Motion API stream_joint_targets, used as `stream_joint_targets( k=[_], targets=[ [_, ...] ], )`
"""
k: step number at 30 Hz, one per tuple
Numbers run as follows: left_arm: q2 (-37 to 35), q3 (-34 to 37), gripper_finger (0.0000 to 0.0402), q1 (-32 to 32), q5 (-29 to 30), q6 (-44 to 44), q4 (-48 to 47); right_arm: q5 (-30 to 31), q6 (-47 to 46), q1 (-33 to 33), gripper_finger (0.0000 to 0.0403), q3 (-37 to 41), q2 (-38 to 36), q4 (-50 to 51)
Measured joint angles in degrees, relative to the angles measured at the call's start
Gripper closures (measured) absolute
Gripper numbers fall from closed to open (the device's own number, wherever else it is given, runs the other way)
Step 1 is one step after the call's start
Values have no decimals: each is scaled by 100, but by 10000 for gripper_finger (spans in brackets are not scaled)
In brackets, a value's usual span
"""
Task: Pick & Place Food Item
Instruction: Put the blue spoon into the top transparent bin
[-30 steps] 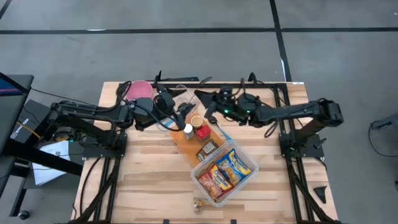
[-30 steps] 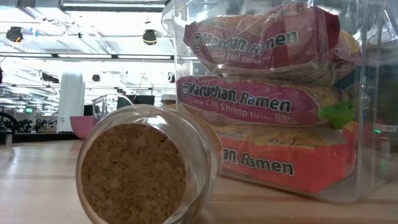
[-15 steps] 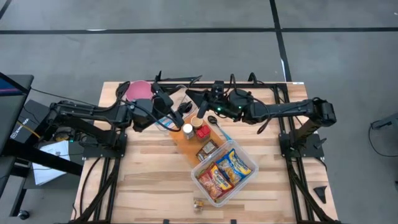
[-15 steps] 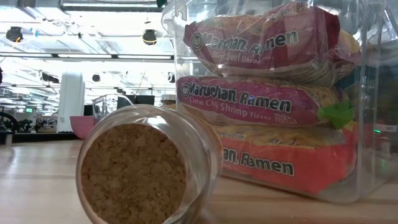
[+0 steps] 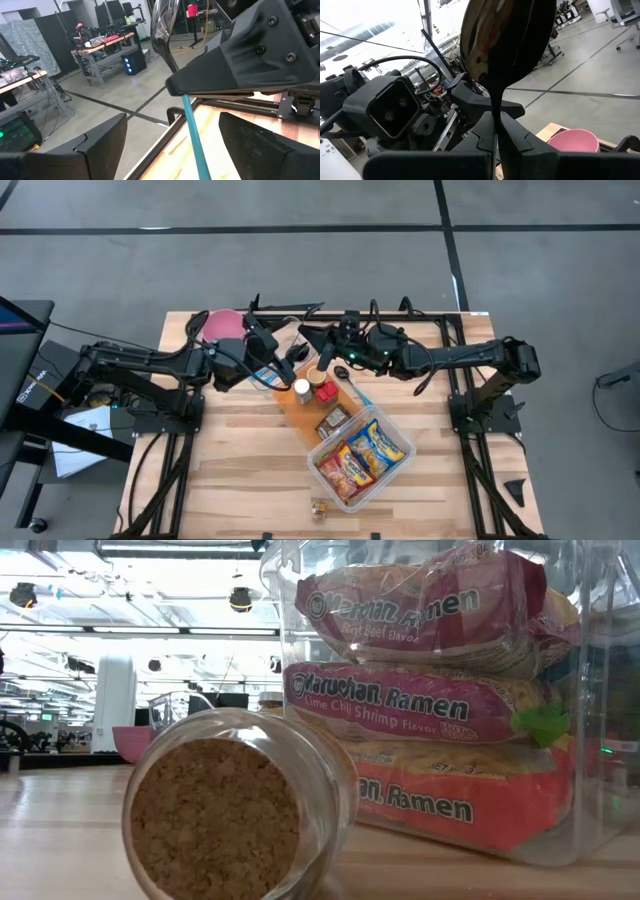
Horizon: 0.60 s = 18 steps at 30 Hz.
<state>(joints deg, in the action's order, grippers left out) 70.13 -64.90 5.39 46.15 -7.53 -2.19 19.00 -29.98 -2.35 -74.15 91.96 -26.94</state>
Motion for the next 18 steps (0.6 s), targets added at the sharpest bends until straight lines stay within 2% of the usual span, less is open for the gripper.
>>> stream_joint_targets(
  k=[3,6,18],
  targets=[
    [0,0,109,0,-69,2,-1,-105,0,-9,401,0,0,-2],
    [0,0,143,0,-97,6,-1,-117,0,-9,401,0,-2,49],
    [0,2,336,-15,-163,129,2,-208,1,39,401,7,-4,195]
  ],
)
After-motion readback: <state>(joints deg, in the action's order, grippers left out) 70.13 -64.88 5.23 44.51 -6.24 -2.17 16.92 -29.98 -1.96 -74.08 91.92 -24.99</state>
